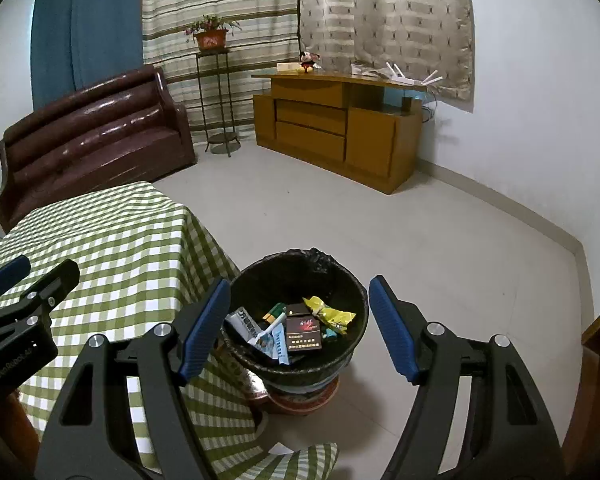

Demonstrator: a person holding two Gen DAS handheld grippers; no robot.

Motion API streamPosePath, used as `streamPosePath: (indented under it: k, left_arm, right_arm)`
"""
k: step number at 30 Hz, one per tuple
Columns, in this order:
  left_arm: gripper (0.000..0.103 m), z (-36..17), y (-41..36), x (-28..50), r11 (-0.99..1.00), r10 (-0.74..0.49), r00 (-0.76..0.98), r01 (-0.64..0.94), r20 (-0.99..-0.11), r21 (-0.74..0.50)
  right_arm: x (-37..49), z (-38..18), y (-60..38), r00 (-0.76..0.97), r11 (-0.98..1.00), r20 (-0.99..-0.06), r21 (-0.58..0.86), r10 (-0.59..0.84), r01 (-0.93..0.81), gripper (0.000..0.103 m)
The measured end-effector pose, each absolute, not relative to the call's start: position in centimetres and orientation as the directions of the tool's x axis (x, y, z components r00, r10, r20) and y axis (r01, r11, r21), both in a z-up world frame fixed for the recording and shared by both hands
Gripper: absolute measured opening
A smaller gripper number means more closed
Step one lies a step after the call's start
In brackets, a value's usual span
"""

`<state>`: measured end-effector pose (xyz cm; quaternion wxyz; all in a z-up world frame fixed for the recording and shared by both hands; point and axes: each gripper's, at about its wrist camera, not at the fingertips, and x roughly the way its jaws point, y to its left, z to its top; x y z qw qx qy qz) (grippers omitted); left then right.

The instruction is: Collect trash

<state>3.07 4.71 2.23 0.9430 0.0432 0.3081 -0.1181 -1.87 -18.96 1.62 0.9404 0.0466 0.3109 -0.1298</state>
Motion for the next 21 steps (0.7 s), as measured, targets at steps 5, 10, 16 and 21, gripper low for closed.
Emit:
streamPosePath:
  k: [5,10,16,21]
  left_arm:
    - [0.079,2.3,5.3,2.2,0.970,-0.196,0.786,0.244,-0.587,0.003]
    - [0.079,2.6,5.5,1.8,0.970,-0.199,0.791,0.242,-0.578,-0.003]
    - [0.079,3.0,5.6,1.3,0.970,-0.203,0.798,0.241,-0.567,-0.008]
    - [0.079,3.1,5.7,1.1,0.970,-0.206,0.802,0.242,-0.561,-0.009]
  right_arm:
    - [-2.9,2.3,-18.5,0.786,0.964,-0.579,-0.002,-0.219,0.267,0.071]
    - [-3.6,2.8,-18.3,0.794,0.965,-0.567,0.000,-0.218,0.264,0.071]
    - [-4.0,3.1,-18.0,0.802,0.966,-0.558,0.000,-0.213,0.257,0.071]
    - [-4.2,3.1,-18.1,0.805,0.967,-0.554,0.001,-0.211,0.254,0.071]
